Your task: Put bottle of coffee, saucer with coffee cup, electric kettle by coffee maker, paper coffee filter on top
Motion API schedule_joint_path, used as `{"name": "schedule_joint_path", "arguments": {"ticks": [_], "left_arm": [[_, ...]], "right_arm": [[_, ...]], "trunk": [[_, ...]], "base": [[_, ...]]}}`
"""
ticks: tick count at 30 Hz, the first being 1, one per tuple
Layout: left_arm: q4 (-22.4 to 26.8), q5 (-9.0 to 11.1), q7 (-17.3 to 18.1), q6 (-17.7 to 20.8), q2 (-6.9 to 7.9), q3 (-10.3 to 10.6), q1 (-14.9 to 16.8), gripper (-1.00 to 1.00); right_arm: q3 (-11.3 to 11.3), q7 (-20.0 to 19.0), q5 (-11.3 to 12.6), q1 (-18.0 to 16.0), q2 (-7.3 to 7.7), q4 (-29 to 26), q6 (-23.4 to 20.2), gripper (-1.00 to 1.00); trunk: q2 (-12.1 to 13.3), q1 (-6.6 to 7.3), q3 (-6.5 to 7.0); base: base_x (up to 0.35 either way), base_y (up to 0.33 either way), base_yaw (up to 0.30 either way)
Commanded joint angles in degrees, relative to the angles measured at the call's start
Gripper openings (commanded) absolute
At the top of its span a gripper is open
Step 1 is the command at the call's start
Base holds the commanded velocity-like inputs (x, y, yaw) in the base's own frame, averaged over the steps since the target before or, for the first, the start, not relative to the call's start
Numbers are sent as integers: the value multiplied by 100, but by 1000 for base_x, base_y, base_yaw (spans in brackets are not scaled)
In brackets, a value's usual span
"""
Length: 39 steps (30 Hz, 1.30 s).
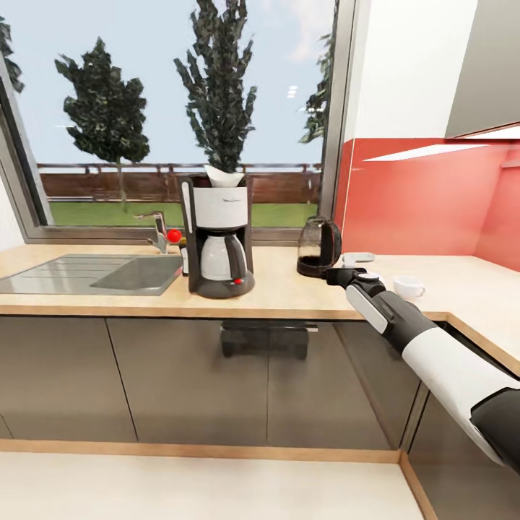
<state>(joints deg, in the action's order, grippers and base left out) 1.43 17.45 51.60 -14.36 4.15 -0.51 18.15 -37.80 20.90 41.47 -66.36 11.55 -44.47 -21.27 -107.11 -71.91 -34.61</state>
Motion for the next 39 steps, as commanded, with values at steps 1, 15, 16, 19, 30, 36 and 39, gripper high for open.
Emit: {"name": "schedule_joint_path", "arguments": {"ticks": [1,15,16,19,30,36,39], "left_arm": [[-5,5,17,-23,0,-2,4,100],[-2,5,24,-23,-2,-2,4,100],[-2,5,25,-23,-2,-2,4,100],[-2,5,25,-23,-2,-2,4,100],[-2,7,25,-23,3,-2,4,100],[-2,5,25,-23,6,-2,4,100],[-2,6,25,-23,7,-4,4,100]], "right_arm": [[-35,56,47,-8,7,-11,-9,100],[-47,78,33,-8,5,-34,-9,100],[-46,79,32,-8,5,-35,-9,100],[-47,75,34,-8,5,-35,-9,100],[-44,60,30,-8,-60,-22,-9,100],[-37,41,50,-8,-65,-18,-9,100],[-35,38,53,-8,-65,-23,-9,100]], "trunk": [[-3,0,-7],[-3,0,-7],[-3,0,-7],[-3,0,-7],[-3,0,-7],[-3,0,-7],[-3,0,-7]], "base": [[10,-10,0],[61,-2,0],[71,0,0],[34,0,0],[64,-7,0],[106,-68,0],[30,-25,0]]}}
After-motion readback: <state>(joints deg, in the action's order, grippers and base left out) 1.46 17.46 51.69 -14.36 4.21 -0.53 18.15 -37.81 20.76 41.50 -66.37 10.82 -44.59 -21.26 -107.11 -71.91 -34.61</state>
